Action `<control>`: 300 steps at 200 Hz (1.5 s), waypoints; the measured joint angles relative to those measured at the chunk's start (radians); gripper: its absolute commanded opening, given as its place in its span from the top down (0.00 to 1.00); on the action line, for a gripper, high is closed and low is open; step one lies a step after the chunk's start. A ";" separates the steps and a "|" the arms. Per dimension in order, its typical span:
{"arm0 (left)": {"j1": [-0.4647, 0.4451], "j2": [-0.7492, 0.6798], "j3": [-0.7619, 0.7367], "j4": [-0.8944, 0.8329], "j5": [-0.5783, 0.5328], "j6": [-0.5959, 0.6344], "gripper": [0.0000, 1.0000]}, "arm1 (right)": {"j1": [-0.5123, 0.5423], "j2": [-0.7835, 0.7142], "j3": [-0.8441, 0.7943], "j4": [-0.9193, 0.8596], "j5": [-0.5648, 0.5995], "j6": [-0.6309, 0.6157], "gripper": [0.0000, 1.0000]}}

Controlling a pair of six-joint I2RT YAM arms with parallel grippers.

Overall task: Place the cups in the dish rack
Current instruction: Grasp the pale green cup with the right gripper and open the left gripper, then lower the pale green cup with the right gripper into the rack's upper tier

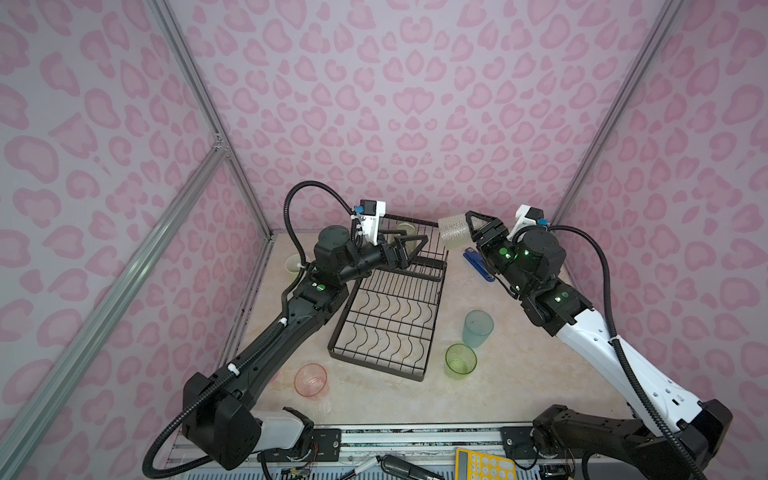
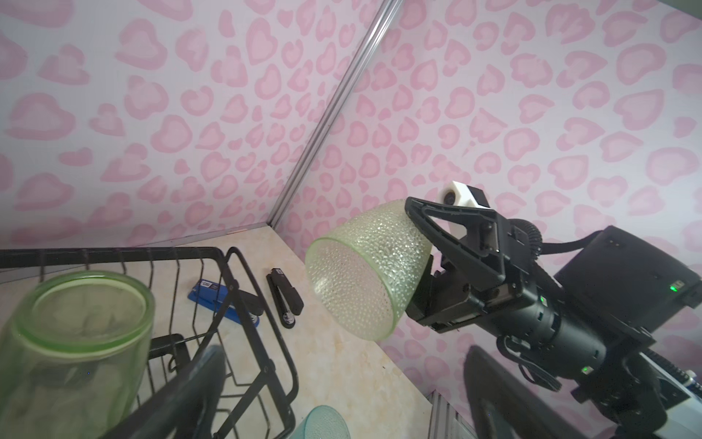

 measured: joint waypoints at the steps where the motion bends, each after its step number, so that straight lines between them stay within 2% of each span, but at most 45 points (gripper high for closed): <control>1: 0.000 -0.002 0.000 -0.003 -0.001 0.002 0.03 | 0.002 0.002 0.002 -0.002 0.004 -0.004 0.50; 43: 0.040 -0.069 0.040 -0.237 -0.105 0.084 0.03 | 0.085 0.080 0.119 -0.087 0.100 -0.178 0.50; 101: 0.085 -0.083 0.221 -0.681 -0.349 0.208 0.03 | 0.175 0.237 0.327 -0.219 0.232 -0.427 0.49; 142: 0.141 -0.145 0.187 -0.898 -0.496 0.253 0.03 | 0.222 0.331 0.438 -0.316 0.329 -0.526 0.49; 201: 0.195 -0.220 0.051 -0.935 -0.587 0.281 0.02 | 0.246 0.426 0.528 -0.420 0.444 -0.575 0.48; 250: 0.202 -0.252 -0.093 -0.861 -0.623 0.281 0.01 | 0.245 0.470 0.566 -0.461 0.496 -0.589 0.48; 300: 0.205 -0.288 -0.159 -0.791 -0.657 0.288 0.00 | 0.236 0.503 0.575 -0.472 0.541 -0.604 0.48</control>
